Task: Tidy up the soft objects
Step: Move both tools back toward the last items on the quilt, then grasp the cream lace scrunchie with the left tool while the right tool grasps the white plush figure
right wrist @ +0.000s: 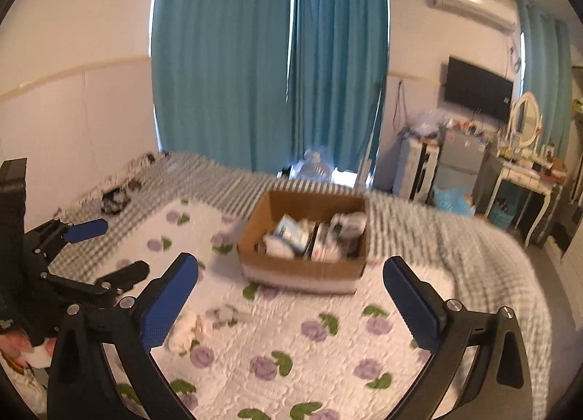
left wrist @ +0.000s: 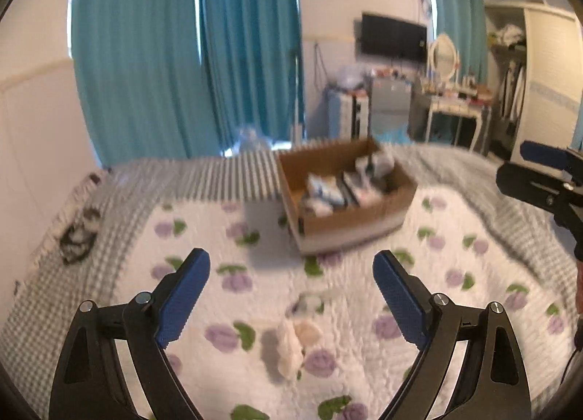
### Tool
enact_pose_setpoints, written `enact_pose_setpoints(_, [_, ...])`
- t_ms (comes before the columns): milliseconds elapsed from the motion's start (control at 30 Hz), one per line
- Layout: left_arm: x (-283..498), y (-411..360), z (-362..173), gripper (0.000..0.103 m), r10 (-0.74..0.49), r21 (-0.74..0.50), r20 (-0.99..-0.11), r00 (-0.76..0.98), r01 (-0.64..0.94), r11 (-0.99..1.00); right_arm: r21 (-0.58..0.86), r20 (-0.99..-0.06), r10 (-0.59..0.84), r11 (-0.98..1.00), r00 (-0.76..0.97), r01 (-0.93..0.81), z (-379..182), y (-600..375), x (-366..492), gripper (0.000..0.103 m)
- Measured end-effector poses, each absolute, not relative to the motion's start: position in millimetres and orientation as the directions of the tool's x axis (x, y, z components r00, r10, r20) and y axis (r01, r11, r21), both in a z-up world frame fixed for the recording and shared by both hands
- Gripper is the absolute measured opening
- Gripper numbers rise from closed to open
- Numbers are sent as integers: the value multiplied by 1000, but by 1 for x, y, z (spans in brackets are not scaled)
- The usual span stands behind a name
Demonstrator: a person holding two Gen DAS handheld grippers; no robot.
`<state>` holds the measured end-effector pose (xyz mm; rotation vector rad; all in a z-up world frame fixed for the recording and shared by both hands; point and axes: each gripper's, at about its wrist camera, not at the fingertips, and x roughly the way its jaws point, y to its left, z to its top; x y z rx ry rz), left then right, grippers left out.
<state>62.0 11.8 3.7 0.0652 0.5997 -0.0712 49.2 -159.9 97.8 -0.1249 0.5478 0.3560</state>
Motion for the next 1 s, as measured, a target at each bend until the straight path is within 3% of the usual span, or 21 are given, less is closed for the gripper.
enact_pose_setpoints(533, [112, 10, -165, 90, -21, 18, -823, 567, 64, 998, 83, -725, 315, 923, 613, -376, -63, -158, 135, 102])
enact_pose_setpoints(567, [113, 11, -169, 85, -18, 21, -830, 558, 65, 998, 87, -729, 317, 922, 607, -377, -67, -157, 136, 102])
enact_pose_setpoints(600, [115, 12, -177, 71, -15, 21, -842, 539, 60, 998, 96, -735, 321, 921, 597, -378, -73, -157, 139, 102])
enact_pose_setpoints(667, [119, 15, -183, 57, -6, 19, -853, 522, 41, 999, 112, -746, 329, 919, 580, -377, -82, -156, 141, 102])
enact_pose_setpoints(767, [116, 19, -176, 26, -60, -42, -849, 525, 47, 998, 123, -753, 336, 916, 565, -381, -87, -156, 140, 102])
enact_pose_setpoints(867, [110, 23, -167, 20, -97, -81, -838, 537, 53, 995, 112, -754, 332, 916, 567, -386, -86, -154, 135, 102])
enact_pose_setpoints(1000, [99, 27, -138, 19, -99, -82, -810, 579, 55, 995, 110, -745, 334, 916, 578, -386, -77, -152, 127, 102])
